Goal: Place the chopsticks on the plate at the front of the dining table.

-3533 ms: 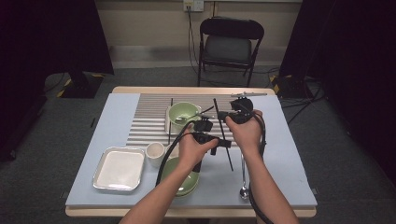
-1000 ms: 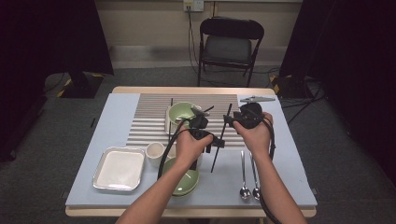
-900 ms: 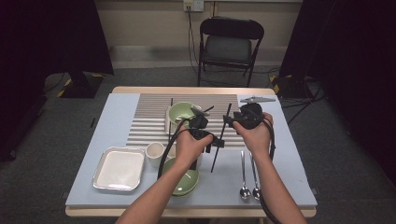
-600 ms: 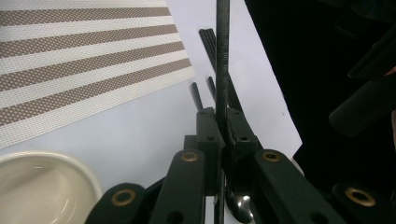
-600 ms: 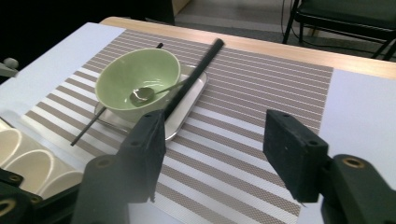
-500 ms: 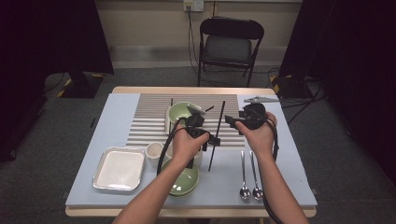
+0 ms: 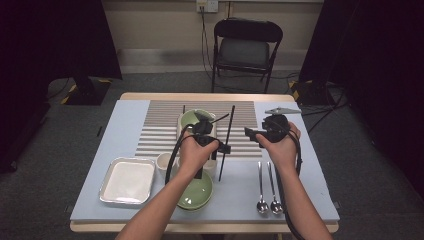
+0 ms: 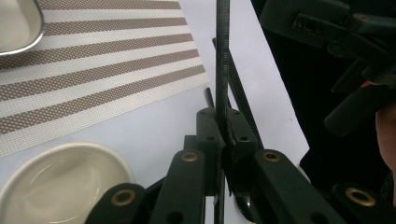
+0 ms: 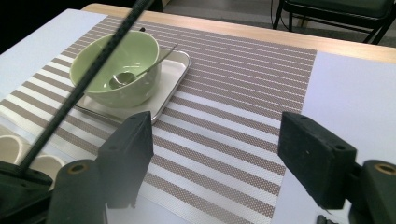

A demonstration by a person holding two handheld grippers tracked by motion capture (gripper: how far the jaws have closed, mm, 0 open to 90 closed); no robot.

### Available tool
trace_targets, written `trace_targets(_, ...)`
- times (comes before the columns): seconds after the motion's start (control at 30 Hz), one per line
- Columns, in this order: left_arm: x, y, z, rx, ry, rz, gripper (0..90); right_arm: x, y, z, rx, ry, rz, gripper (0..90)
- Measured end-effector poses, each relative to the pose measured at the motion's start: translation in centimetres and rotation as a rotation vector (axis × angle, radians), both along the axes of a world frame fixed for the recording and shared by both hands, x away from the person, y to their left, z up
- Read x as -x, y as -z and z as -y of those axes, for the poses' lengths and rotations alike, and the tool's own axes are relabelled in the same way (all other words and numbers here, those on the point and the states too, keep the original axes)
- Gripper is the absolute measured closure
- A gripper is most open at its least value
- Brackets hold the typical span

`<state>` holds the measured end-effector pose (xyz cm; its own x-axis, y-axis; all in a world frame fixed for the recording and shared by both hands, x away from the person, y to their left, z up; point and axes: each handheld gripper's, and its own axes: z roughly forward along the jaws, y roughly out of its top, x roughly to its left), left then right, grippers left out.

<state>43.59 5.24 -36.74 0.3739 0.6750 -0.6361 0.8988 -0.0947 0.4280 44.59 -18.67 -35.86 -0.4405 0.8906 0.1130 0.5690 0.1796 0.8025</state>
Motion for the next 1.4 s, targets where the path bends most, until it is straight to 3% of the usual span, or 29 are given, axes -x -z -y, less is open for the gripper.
trace_targets(0.37, -0.1, -0.3, -1.0, 0.003, -0.014, 0.003, 86.2, 0.0, 0.8, 0.4, 0.027, 0.017, -0.006, 22.1)
trace_targets(1.4, -0.2, -1.0, -4.3, 0.014, -0.069, 0.002, 86.4, 0.0, 2.6, 2.1, 0.016, 0.031, -0.035, 20.4)
